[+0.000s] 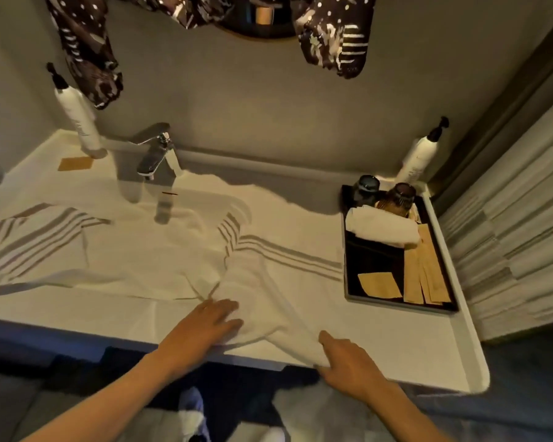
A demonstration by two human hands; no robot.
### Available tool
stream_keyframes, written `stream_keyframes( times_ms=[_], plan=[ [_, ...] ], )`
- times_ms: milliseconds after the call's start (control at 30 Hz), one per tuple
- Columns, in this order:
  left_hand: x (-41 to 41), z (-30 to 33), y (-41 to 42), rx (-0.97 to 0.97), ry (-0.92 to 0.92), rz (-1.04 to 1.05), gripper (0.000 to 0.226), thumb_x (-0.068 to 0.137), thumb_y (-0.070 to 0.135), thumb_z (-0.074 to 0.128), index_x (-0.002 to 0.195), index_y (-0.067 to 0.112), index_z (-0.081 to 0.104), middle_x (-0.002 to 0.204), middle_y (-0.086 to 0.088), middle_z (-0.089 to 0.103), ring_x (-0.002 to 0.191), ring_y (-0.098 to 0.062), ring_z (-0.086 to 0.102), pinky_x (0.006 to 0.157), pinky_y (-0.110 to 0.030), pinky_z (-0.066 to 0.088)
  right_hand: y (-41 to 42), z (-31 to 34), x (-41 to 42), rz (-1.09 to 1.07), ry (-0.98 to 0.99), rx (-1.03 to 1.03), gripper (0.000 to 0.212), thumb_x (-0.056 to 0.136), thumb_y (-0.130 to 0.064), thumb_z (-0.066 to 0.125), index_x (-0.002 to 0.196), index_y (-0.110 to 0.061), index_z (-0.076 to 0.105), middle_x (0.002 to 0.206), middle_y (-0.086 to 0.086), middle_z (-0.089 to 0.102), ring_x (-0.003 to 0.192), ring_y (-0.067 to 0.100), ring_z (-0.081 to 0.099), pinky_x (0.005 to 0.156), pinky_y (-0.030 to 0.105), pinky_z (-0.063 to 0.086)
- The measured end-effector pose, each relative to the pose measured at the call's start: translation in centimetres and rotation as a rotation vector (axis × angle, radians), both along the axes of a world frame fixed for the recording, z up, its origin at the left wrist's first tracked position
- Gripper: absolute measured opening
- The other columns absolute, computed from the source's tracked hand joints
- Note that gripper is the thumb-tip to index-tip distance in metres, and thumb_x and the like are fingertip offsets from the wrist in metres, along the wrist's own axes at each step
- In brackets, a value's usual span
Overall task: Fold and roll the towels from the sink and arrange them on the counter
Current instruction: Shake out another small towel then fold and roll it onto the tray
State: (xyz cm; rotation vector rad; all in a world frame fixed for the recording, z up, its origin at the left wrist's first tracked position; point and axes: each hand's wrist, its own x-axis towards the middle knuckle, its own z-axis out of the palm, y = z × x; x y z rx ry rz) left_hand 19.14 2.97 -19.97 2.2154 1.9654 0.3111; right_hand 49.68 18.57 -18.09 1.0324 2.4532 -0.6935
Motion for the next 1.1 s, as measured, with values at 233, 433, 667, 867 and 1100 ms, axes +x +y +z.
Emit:
stream_keyframes(
  times_ms=[233, 433, 667, 867, 1100],
  plan=[
    [-1.2, 3.9, 0.2, -0.258, -0.375, 0.156, 0.014, 0.095, 0.026, 0.052, 0.097, 0.039, 0.058, 0.095, 0.018, 0.068, 0.091, -0.007, 0.064, 0.079, -0.03, 0.05, 5.5, 5.7, 1.0, -0.032, -0.093, -0.4, 0.024, 0.075, -0.029, 0.075, 0.096, -0.029, 0.064, 0.106, -0.006, 0.06, 0.098, 0.009, 0.056, 0.074, 0.014, 0.039],
    [-5.5, 7.1, 8.2, -0.1, -0.67, 0.529, 0.006, 0.092, 0.021, 0.065, 0.092, 0.027, 0.067, 0.09, 0.01, 0.071, 0.086, -0.008, 0.066, 0.071, -0.027, 0.048, 10.6, 8.6, -3.8, -0.7, 0.514, -0.359, 0.012, 0.078, -0.013, 0.077, 0.089, -0.008, 0.073, 0.088, 0.013, 0.074, 0.076, 0.019, 0.069, 0.068, 0.032, 0.053],
    [-6.4, 3.4, 16.5, 0.001, -0.574, 0.732, 0.058, 0.09, 0.0, 0.06, 0.143, 0.014, 0.041, 0.136, -0.013, 0.052, 0.125, -0.031, 0.05, 0.098, -0.03, 0.042, 12.2, 3.4, -8.5, -0.715, 0.424, 0.424, 0.022, 0.091, -0.019, 0.06, 0.111, -0.011, 0.056, 0.103, 0.006, 0.058, 0.097, 0.026, 0.056, 0.076, 0.039, 0.05],
    [0.0, -0.6, 12.7, 0.007, 0.015, -0.018, 0.048, 0.104, 0.036, 0.032, 0.145, 0.017, 0.046, 0.155, -0.006, 0.039, 0.144, -0.023, 0.034, 0.118, -0.04, 0.019, 5.1, -2.6, -8.1, -0.085, 0.356, 0.545, 0.025, 0.092, -0.019, 0.052, 0.114, -0.017, 0.064, 0.118, 0.002, 0.063, 0.104, 0.022, 0.059, 0.088, 0.036, 0.047],
    [-1.4, -1.9, 10.6, -0.207, 0.065, 0.196, 0.06, 0.103, 0.05, 0.017, 0.157, 0.027, 0.002, 0.163, 0.004, -0.01, 0.151, -0.018, -0.011, 0.12, -0.036, -0.007, 3.9, -1.3, -7.2, -0.497, 0.325, 0.527, 0.016, 0.091, -0.025, 0.055, 0.103, -0.018, 0.062, 0.102, 0.001, 0.061, 0.088, 0.018, 0.058, 0.078, 0.034, 0.049]
  ],
)
